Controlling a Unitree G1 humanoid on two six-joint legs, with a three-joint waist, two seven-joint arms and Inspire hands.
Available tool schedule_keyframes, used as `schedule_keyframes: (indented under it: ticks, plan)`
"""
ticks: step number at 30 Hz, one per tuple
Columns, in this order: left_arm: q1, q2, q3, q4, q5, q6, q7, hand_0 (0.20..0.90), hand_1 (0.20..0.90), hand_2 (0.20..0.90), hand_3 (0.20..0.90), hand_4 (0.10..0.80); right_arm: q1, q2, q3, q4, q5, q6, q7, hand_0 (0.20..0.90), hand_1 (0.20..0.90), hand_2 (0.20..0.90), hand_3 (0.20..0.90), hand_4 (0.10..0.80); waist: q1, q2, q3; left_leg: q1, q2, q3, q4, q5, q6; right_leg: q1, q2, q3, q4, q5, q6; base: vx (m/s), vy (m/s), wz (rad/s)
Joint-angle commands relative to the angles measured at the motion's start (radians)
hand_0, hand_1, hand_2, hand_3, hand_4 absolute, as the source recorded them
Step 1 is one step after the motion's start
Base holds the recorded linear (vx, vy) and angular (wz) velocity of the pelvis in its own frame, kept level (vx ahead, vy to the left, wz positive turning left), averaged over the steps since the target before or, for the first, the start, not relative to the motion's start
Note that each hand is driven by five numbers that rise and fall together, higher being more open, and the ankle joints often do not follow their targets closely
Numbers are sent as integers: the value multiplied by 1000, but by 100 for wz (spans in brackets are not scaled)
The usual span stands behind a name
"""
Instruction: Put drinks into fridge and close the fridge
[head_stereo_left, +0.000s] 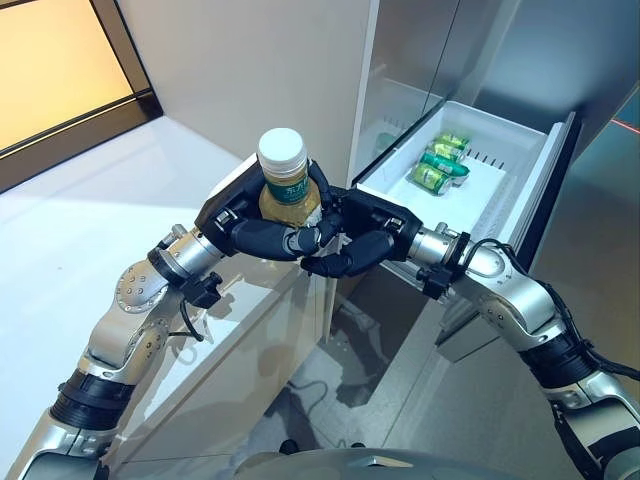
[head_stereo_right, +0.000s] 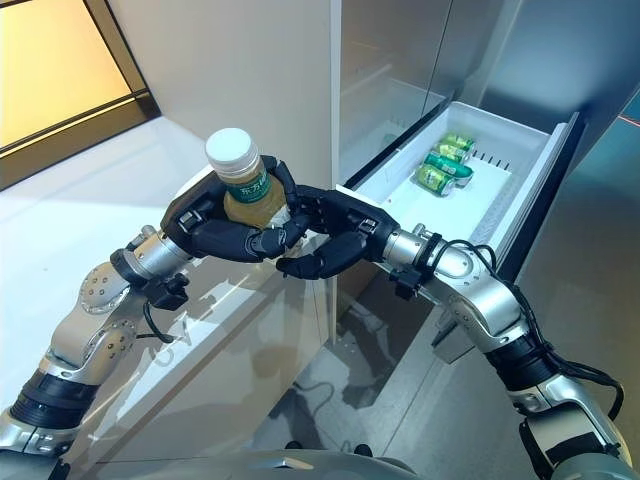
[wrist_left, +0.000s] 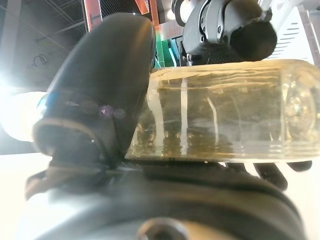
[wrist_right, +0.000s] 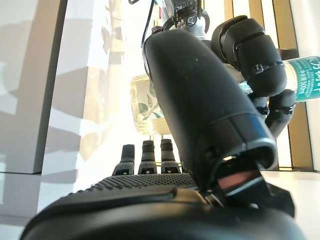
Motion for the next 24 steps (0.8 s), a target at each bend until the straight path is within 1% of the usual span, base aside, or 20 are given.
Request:
schedule_keyframes:
  ticks: [1,2,16,22,23,24]
  plan:
    - [-203,-16,-27,-95,-144,-96,7,300,300,300,200,100,-134,67,5,-9,56,-70,-21,498,498,498,431,331,-5,-2,-119,-25,-30,-54,5,-56,4,-24,-10,-34,11,13,65,0,0,0]
    - [-204,-17,-28,-96,-148,-93,6,300,300,300,200,100,-137,68,9,-9,58,-67,-20,300,300,300,200,100,-4,-2,-119,-26,-30,-54,5,-56,4,-24,-10,-35,11,13,65,0,0,0]
    - [-218,-37,-47,-108,-185,-47,1,300,300,300,200,100,-156,97,32,6,69,-68,-40,300,300,300,200,100,2,-2,-118,-21,-30,-60,5,-57,5,-19,-10,-40,12,11,63,0,0,0]
    - [-221,-41,-51,-106,-177,-45,3,300,300,300,200,100,-161,103,36,10,71,-79,-51,300,300,300,200,100,3,-1,-119,-22,-30,-60,6,-57,5,-19,-10,-41,11,11,63,0,0,0]
    - [-221,-40,-49,-107,-174,-44,5,385,385,385,299,199,-163,102,35,9,69,-82,-55,300,300,300,200,100,4,-2,-119,-22,-29,-60,6,-57,5,-19,-11,-42,12,12,63,0,0,0]
    - [-221,-38,-47,-106,-163,-44,8,568,568,568,513,413,-165,99,32,9,67,-89,-58,300,300,300,200,100,4,-1,-118,-22,-29,-60,6,-56,5,-18,-11,-43,11,12,63,0,0,0]
